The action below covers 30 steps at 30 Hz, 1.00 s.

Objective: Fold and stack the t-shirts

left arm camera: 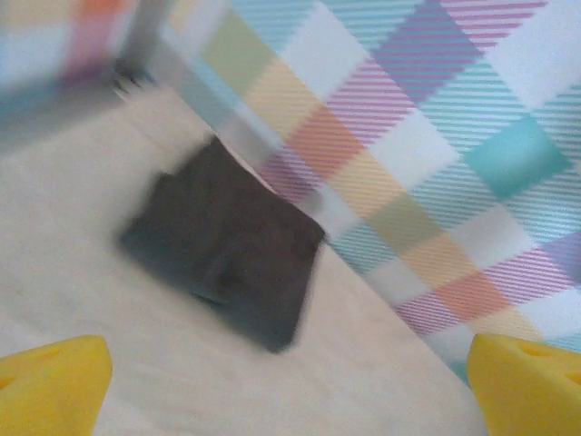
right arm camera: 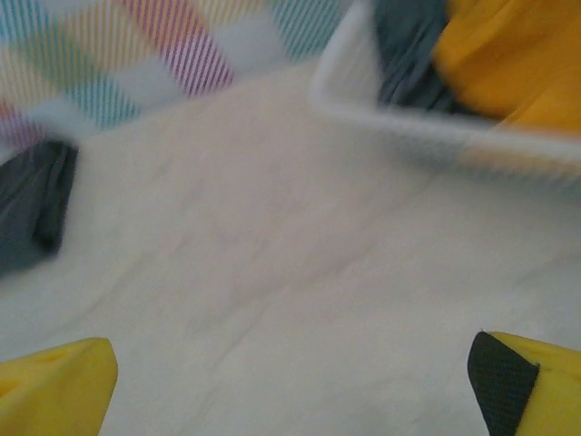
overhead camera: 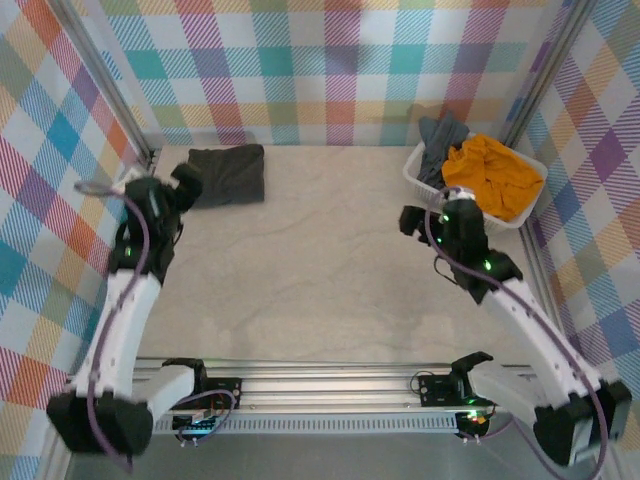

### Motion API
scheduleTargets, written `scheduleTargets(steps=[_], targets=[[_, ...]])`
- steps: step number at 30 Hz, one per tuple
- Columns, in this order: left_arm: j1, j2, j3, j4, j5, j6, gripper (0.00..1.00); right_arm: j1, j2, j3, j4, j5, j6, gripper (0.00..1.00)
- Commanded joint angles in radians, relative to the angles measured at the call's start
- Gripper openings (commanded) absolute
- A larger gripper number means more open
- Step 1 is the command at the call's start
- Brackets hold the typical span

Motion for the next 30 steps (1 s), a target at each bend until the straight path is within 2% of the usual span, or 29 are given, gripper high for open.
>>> scheduleTargets(steps=[1, 2, 4, 6, 10, 13, 15, 16, 17, 20, 22, 24, 25, 26, 27, 29, 30], targets=[[-0.004, -0.046, -0.341, 0.271, -0.225, 0.367, 1.00, -0.054, -0.027, -0.246, 0.431, 0.178, -0.363, 1.00], [-0.003, -0.045, -0.434, 0.369, -0.226, 0.400, 1.00, -0.088, -0.012, -0.295, 0.482, 0.153, -0.384, 1.00], [-0.002, 0.001, -0.547, 0.544, -0.155, 0.440, 1.00, -0.163, 0.038, -0.317, 0.458, 0.077, -0.343, 1.00], [-0.002, 0.084, -0.559, 0.615, -0.096, 0.412, 1.00, -0.202, 0.091, -0.336, 0.481, 0.012, -0.339, 1.00], [-0.002, 0.259, -0.565, 0.784, -0.074, 0.423, 1.00, -0.289, 0.213, -0.434, 0.741, -0.093, -0.307, 1.00], [0.007, 0.378, -0.533, 0.870, -0.045, 0.474, 1.00, -0.344, 0.362, -0.459, 0.956, -0.193, -0.286, 1.00], [0.024, 0.442, -0.517, 0.869, -0.018, 0.462, 1.00, -0.352, 0.412, -0.442, 1.018, -0.229, -0.321, 1.00], [0.025, 0.473, -0.527, 0.922, -0.020, 0.461, 1.00, -0.361, 0.438, -0.425, 1.013, -0.237, -0.318, 1.00], [0.018, 0.464, -0.515, 0.885, -0.010, 0.470, 1.00, -0.372, 0.461, -0.415, 1.012, -0.254, -0.310, 1.00], [0.001, 0.472, -0.538, 0.942, -0.010, 0.497, 1.00, -0.373, 0.534, -0.441, 1.126, -0.300, -0.329, 1.00], [-0.015, 0.481, -0.556, 0.987, 0.002, 0.521, 1.00, -0.372, 0.603, -0.492, 1.305, -0.311, -0.335, 1.00], [-0.033, 0.562, -0.560, 1.062, 0.030, 0.554, 1.00, -0.372, 0.575, -0.476, 1.219, -0.320, -0.340, 1.00], [-0.043, 0.603, -0.570, 1.159, 0.038, 0.582, 1.00, -0.372, 0.594, -0.468, 1.234, -0.326, -0.342, 1.00], [-0.044, 0.564, -0.546, 1.032, 0.044, 0.572, 1.00, -0.372, 0.594, -0.450, 1.207, -0.323, -0.342, 1.00], [-0.044, 0.582, -0.553, 1.080, 0.040, 0.577, 1.00, -0.367, 0.585, -0.430, 1.150, -0.308, -0.341, 1.00], [-0.044, 0.574, -0.548, 1.053, 0.042, 0.574, 1.00, -0.354, 0.592, -0.428, 1.157, -0.284, -0.348, 1.00], [-0.044, 0.582, -0.557, 1.090, 0.040, 0.577, 1.00, -0.353, 0.588, -0.427, 1.145, -0.282, -0.349, 1.00]])
